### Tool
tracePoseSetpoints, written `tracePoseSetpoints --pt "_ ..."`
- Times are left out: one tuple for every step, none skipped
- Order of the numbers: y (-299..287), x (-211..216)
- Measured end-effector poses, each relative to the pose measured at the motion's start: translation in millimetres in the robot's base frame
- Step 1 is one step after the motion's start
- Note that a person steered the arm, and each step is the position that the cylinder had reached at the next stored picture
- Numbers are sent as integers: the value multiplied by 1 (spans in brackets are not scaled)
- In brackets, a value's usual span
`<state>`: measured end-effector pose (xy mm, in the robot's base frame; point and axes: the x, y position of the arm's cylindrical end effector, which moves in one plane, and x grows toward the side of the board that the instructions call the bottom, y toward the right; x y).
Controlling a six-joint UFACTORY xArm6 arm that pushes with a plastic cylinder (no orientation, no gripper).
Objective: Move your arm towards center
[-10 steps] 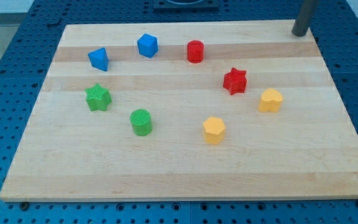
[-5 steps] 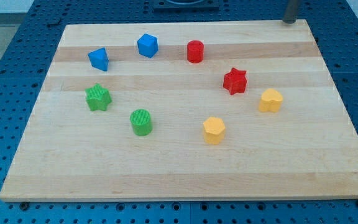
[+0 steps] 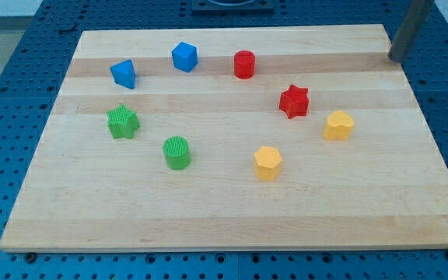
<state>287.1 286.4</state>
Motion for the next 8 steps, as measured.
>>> tracePoseSetpoints --pt "-22 -34" --pt "-35 -32" --pt "-72 -15" --pt "-113 -1" --pt "-136 29" --pt "-157 52" --pt "-206 55" --pt "-265 56"
